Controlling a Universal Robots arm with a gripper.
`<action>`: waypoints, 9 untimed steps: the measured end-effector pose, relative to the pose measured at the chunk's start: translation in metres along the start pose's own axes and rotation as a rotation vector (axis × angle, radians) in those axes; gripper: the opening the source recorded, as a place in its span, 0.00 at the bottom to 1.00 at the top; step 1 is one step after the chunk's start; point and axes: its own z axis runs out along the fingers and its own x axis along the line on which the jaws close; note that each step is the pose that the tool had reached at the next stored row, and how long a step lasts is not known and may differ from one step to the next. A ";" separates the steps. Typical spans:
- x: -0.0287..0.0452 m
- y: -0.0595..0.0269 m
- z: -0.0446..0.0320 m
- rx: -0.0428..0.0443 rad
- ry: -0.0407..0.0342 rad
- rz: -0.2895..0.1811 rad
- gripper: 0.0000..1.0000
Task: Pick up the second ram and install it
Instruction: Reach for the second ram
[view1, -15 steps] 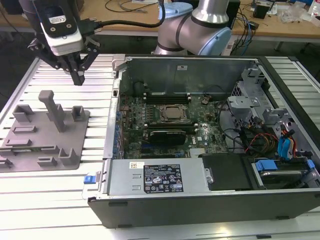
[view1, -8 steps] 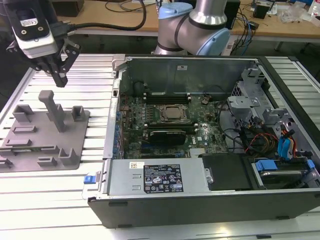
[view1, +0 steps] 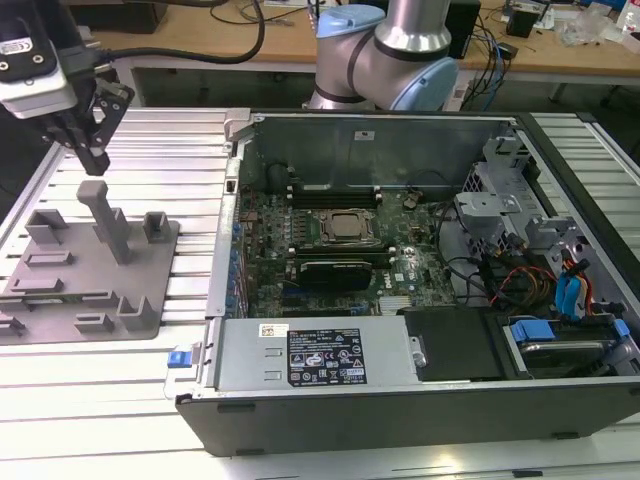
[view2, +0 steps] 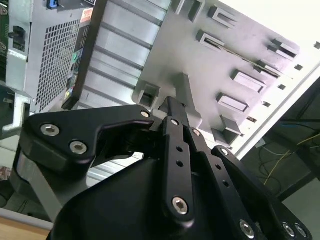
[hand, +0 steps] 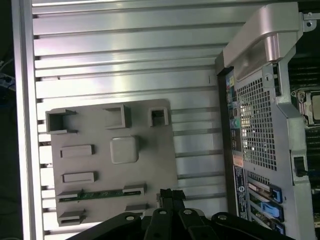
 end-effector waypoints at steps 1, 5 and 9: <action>0.0023 -0.0002 0.0001 0.0000 0.0000 0.000 0.08; 0.0157 -0.0012 0.0016 0.0000 0.0000 0.000 0.08; 0.0314 -0.0025 0.0039 0.0001 0.0000 0.000 0.08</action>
